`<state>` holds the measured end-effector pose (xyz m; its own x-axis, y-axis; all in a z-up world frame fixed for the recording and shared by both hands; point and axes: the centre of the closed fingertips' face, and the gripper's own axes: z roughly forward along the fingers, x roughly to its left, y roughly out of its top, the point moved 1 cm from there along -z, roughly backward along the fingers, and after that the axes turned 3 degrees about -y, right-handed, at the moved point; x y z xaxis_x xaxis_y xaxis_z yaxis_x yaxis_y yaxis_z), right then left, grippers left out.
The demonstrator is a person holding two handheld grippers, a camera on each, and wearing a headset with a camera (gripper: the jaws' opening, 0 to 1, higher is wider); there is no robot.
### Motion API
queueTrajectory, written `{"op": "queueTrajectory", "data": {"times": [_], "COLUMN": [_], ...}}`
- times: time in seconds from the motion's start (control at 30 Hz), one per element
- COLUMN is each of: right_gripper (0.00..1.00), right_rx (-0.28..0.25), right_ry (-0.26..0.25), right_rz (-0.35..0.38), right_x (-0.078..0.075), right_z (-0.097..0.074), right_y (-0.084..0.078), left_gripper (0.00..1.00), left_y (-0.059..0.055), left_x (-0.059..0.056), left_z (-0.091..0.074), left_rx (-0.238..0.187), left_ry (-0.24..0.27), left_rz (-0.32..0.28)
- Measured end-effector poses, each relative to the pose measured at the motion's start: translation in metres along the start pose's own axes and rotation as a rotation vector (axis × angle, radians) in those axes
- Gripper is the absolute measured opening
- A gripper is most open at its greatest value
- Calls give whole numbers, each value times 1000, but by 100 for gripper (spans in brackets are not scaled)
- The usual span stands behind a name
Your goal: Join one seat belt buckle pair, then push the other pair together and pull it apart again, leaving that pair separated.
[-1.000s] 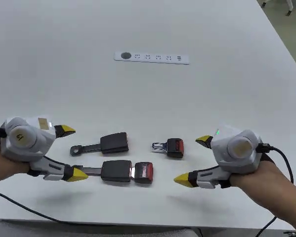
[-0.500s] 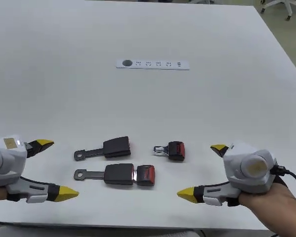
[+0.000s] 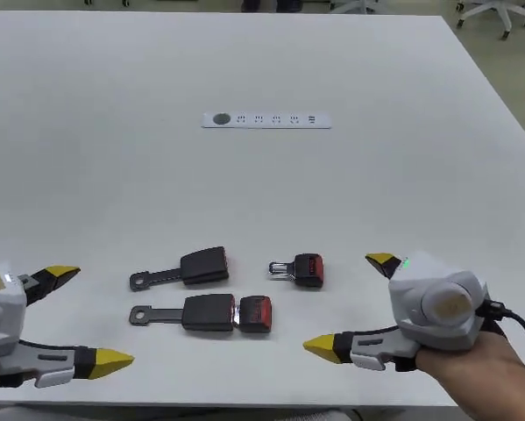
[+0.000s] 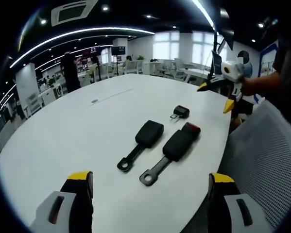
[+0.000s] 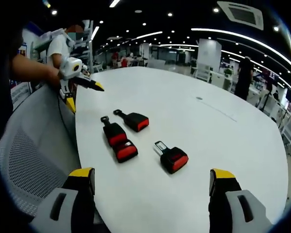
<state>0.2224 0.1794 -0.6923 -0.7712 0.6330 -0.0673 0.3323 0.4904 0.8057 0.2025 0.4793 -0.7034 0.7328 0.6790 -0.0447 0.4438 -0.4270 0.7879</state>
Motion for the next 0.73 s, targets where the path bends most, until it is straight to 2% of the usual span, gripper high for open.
{"op": "queueTrajectory", "data": {"times": [0.1,0.17,0.27,0.43,0.63,0.73], "right_gripper": [100,100,100,100,99,99], "right_rx": [6,8,12,13,16,-4], "right_ry": [-7,-5,3,-6,0,-7], "right_rz": [-2,-8,-4,-9,-7,20], "right_x": [-2,-3,-3,-5,-1,-1], "right_z": [-1,-2,-5,-8,-7,-7], "right_y": [-1,-3,-3,-4,-6,-3], "left_gripper": [100,100,100,98,100,100], "left_y": [0,2,2,5,-1,2], "left_x": [1,3,4,2,0,1], "left_z": [-1,-2,-2,-3,0,-1], "left_rx": [10,-6,-6,-22,-10,-24], "left_ry": [2,3,10,9,-6,-1], "left_rz": [41,44,47,30,28,14]}}
